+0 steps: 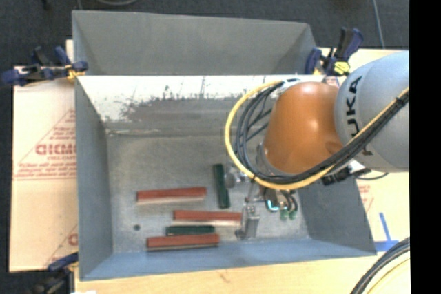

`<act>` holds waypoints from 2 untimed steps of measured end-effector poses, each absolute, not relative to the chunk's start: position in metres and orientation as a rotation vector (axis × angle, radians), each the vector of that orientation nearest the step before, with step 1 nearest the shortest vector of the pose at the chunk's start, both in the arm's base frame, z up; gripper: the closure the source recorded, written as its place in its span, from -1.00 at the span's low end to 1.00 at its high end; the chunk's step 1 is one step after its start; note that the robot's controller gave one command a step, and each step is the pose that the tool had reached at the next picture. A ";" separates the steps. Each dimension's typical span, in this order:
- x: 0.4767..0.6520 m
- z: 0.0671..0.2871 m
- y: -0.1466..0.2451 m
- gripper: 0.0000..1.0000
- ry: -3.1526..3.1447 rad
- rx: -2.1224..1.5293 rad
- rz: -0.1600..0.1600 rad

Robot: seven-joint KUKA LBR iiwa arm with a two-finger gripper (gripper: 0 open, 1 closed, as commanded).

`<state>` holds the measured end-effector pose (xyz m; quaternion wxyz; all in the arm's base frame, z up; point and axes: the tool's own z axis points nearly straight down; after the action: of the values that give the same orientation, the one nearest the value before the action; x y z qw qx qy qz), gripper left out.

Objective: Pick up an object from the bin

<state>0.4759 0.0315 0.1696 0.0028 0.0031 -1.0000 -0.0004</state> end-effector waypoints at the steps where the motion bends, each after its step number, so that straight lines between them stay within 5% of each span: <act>1: 0.507 0.068 0.052 -1.00 -3.138 0.161 0.002; 2: 0.542 0.071 -0.007 -1.00 -3.148 0.027 0.003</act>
Offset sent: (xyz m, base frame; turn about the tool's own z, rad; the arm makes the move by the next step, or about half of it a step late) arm 0.0300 0.0213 -0.0996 -0.0970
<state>0.5421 -0.0066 0.0707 -0.0031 0.0087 -1.0000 0.0010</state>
